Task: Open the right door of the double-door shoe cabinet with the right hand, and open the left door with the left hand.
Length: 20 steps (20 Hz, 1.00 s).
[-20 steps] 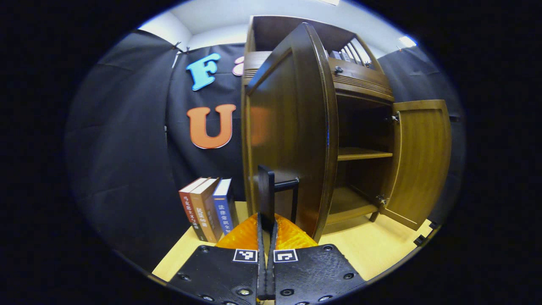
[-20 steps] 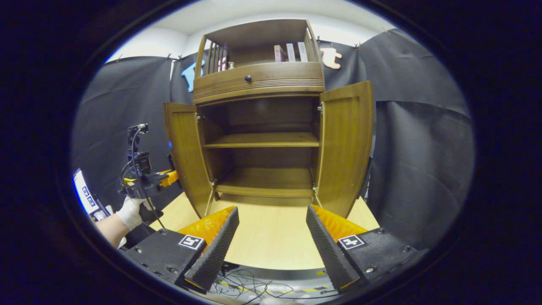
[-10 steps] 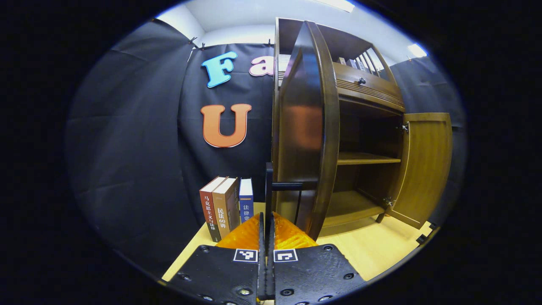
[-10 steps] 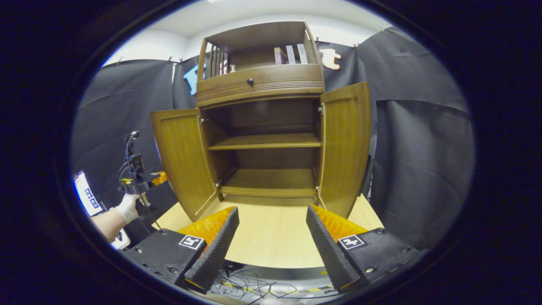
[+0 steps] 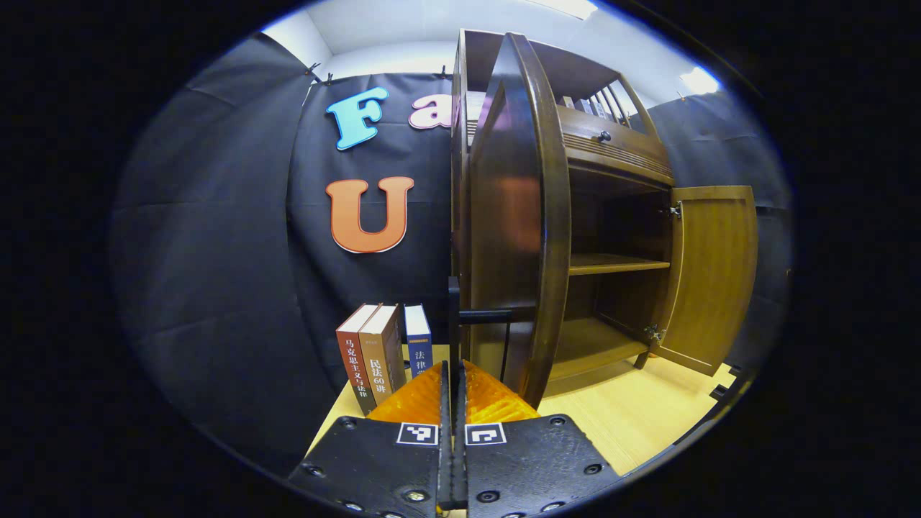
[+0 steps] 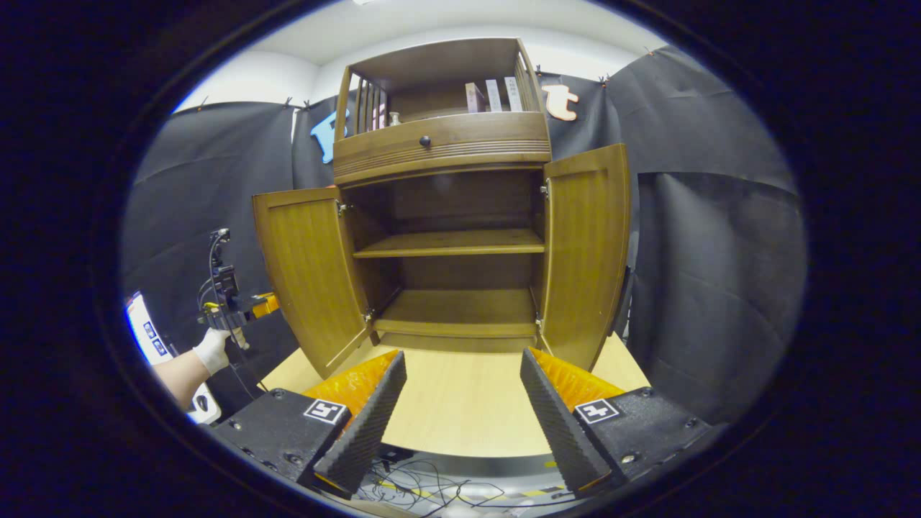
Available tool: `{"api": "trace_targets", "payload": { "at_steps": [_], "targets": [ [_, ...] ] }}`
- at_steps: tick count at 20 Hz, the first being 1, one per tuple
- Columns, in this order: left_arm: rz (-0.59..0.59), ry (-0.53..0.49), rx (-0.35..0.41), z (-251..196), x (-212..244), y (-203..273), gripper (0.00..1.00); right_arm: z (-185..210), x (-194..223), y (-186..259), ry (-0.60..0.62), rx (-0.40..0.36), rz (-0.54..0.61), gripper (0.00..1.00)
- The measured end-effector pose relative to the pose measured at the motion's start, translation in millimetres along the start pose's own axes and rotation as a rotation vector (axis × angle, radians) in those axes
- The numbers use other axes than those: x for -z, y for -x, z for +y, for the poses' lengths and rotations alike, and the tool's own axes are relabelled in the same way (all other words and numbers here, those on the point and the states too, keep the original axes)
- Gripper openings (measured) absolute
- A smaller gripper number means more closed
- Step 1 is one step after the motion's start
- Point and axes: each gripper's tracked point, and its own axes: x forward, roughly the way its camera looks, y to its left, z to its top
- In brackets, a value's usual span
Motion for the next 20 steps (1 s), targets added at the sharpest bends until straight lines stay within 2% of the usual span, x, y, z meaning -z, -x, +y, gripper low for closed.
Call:
{"api": "trace_targets", "payload": {
  "at_steps": [9, 17, 19, 20],
  "targets": [
    [0.025, -0.002, 0.139, 17, 1, -4, 0.00, 7, -6, -1, 0.013, -0.013, -0.002, 1.00],
    [0.008, -0.007, 0.164, 15, -4, 3, 0.02, 10, -8, -8, 0.023, -0.025, -0.001, 1.00],
    [0.004, -0.008, 0.161, 18, -4, 10, 0.05, 8, -11, -10, 0.023, -0.028, 0.000, 1.00],
    [0.000, -0.011, 0.162, 20, -4, 14, 0.10, 8, -11, -10, 0.023, -0.029, 0.000, 1.00]
  ]
}}
